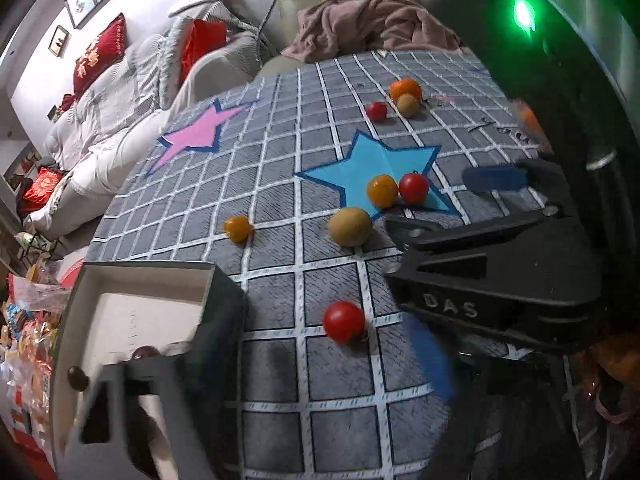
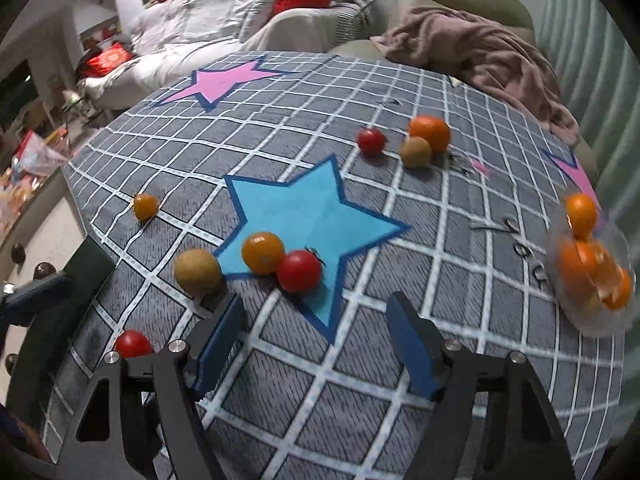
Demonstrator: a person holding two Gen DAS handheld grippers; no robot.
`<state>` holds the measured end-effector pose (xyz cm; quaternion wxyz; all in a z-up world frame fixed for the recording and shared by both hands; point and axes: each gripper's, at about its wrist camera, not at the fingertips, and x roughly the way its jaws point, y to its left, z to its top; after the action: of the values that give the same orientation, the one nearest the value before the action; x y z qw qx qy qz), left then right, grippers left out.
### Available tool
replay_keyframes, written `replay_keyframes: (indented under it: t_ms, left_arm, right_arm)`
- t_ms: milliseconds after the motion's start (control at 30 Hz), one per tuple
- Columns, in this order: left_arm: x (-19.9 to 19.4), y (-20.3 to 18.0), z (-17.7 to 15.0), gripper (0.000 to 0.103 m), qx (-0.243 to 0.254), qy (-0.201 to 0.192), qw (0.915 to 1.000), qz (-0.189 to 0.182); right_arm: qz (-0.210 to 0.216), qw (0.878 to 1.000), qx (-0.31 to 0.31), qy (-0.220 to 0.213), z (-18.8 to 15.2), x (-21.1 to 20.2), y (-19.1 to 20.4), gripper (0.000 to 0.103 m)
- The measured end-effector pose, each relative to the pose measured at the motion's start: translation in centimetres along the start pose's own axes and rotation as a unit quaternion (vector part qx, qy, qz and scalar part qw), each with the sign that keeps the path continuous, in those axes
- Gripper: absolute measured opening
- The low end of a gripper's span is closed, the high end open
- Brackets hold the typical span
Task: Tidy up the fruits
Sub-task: 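Grasp a red cherry tomato with the left tool while the right tool grasps another, then carry both red cherry tomatoes over the white tray, lowering them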
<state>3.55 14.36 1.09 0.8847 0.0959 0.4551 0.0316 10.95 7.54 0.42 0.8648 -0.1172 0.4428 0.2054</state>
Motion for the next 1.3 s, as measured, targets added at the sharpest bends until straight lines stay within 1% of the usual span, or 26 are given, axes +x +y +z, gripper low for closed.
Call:
replay_keyframes:
  t_ms: [33, 100, 133, 167, 200, 233, 267, 300, 367, 533, 733, 967, 1300]
  left_arm:
    - [0.3, 0.0, 0.0, 0.073, -0.001, 0.003, 1.0000, -0.001]
    - [0.3, 0.0, 0.1, 0.072, -0.006, -0.004, 1.0000, -0.001]
    - [0.3, 0.0, 0.1, 0.070, -0.007, -0.006, 1.0000, -0.003]
    - [0.4, 0.0, 0.2, 0.065, -0.008, -0.007, 0.9999, -0.007]
    - [0.4, 0.0, 0.3, 0.057, -0.009, -0.007, 0.9999, -0.012]
    - [0.4, -0.1, 0.3, 0.051, -0.010, -0.007, 0.9998, -0.018]
    - [0.5, -0.1, 0.3, 0.038, -0.012, -0.006, 0.9996, -0.026]
    - [0.5, -0.1, 0.3, 0.029, -0.016, -0.003, 0.9991, -0.039]
    - [0.5, 0.0, 0.2, 0.024, -0.022, 0.000, 0.9983, -0.053]
    - [0.0, 0.8, -0.8, 0.024, -0.050, 0.009, 0.9953, -0.083]
    - [-1.3, 1.6, -2.7, 0.024, -0.067, 0.016, 0.9928, -0.098]
    - [-2.9, 1.8, -5.1, 0.024, -0.073, 0.022, 0.9919, -0.102]
    - [-5.7, 1.6, -8.6, 0.024, -0.079, 0.037, 0.9912, -0.100]
  right_arm:
    - [0.003, 1.000, -0.003, -0.003, 0.2, 0.2, 0.1, 0.075]
    - [0.007, 1.000, -0.008, -0.008, 0.4, 0.2, 0.3, 0.065]
    - [0.011, 1.000, -0.010, -0.011, 0.6, 0.2, 0.5, 0.051]
    - [0.018, 1.000, -0.012, -0.013, 0.7, 0.2, 0.7, 0.038]
    - [0.020, 1.000, -0.011, -0.014, 0.7, 0.2, 0.7, 0.036]
    - [0.024, 1.000, -0.009, -0.014, 0.8, 0.2, 0.7, 0.026]
    - [0.032, 0.999, -0.003, -0.014, 0.7, 0.2, 0.6, 0.023]
    - [0.037, 0.999, 0.001, -0.014, 0.6, 0.0, 0.5, 0.023]
    - [0.049, 0.999, 0.015, -0.013, -0.1, -0.5, 0.0, 0.023]
    - [0.059, 0.997, 0.042, -0.010, -2.3, -2.1, -1.0, 0.023]
    - [0.065, 0.995, 0.072, -0.005, -5.5, -4.5, -1.9, 0.023]
    - [0.073, 0.993, 0.091, 0.000, -9.4, -7.2, -1.6, 0.023]
    - [0.080, 0.992, 0.100, 0.007, -12.4, -9.6, 0.1, 0.023]
